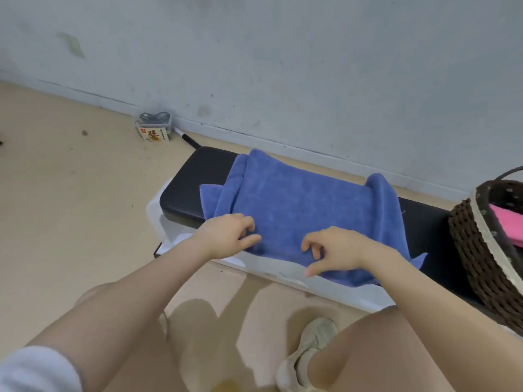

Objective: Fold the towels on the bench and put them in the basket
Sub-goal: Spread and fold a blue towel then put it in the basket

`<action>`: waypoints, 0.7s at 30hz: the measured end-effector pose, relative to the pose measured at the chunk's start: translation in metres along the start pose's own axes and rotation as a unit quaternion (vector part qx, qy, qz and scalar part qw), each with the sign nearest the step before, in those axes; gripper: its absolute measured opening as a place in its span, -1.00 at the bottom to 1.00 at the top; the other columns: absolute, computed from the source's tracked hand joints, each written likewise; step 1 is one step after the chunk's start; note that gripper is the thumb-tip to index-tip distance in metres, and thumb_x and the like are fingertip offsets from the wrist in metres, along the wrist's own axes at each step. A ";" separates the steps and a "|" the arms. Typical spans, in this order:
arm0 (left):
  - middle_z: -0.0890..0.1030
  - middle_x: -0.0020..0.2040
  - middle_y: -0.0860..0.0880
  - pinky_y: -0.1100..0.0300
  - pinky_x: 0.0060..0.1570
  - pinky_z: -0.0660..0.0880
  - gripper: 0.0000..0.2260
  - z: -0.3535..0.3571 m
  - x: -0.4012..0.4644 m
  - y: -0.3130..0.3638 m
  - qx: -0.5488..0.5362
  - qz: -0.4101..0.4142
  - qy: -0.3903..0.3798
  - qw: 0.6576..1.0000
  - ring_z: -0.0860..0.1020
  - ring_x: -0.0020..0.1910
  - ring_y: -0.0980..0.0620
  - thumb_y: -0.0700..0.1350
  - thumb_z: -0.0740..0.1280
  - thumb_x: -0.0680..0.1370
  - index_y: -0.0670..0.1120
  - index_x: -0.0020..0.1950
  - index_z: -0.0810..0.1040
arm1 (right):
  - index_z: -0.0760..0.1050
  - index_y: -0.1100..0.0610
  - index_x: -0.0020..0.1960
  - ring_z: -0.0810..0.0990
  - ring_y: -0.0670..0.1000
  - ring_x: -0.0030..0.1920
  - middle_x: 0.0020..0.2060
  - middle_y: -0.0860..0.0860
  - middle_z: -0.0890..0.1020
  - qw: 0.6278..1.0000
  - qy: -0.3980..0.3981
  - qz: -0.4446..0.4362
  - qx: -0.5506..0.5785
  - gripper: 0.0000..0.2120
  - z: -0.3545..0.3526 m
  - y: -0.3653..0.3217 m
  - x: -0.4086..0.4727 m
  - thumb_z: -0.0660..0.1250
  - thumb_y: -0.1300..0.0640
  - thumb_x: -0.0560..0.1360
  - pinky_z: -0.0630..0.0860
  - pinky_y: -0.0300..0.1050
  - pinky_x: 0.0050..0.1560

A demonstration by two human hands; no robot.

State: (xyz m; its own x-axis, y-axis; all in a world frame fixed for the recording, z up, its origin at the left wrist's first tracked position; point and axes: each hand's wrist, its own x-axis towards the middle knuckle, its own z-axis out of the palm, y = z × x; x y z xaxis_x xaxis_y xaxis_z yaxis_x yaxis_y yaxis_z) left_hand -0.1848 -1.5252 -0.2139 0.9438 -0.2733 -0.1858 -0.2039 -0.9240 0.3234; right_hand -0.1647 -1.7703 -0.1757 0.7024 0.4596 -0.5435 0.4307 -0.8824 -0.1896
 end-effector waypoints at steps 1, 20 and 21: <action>0.50 -0.09 0.06 0.11 -0.27 0.40 -0.80 -0.003 0.000 -0.004 -0.014 -0.006 0.050 0.999 0.49 -0.14 0.01 0.07 0.14 0.59 -0.04 0.00 0.45 | 0.46 -0.07 0.06 0.51 -0.08 -0.12 -0.14 -0.14 0.58 0.999 0.034 -0.023 -0.001 -0.67 -0.003 -0.013 0.007 0.32 -0.24 0.41 0.47 -0.10 -0.12; 0.44 -0.28 0.08 0.31 -0.28 0.32 -0.81 -0.017 0.059 -0.124 -0.314 -0.112 0.226 0.915 0.40 -0.29 0.12 -0.05 0.34 0.49 -0.08 -0.23 0.39 | 0.44 0.13 0.26 0.57 -0.05 0.10 0.05 0.03 0.65 0.963 0.111 -0.149 0.197 -0.64 -0.080 -0.128 0.209 0.34 0.13 0.49 0.47 -0.19 0.14; 0.44 -0.33 0.07 0.34 -0.35 0.30 -0.80 -0.018 0.054 -0.127 -0.350 -0.119 0.250 0.895 0.38 -0.35 0.15 -0.05 0.36 0.49 -0.10 -0.23 0.41 | 0.47 0.12 0.23 0.59 -0.03 0.05 0.00 0.03 0.66 0.965 0.090 -0.161 0.186 -0.68 -0.084 -0.129 0.210 0.34 0.11 0.50 0.47 -0.17 0.11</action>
State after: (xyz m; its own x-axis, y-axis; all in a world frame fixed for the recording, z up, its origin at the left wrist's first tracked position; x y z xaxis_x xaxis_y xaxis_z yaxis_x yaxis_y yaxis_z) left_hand -0.1035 -1.4177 -0.2482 0.9730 0.2243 0.0542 0.0668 -0.4988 0.8641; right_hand -0.0246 -1.5517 -0.1966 0.6678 0.6961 -0.2638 0.4326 -0.6512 -0.6235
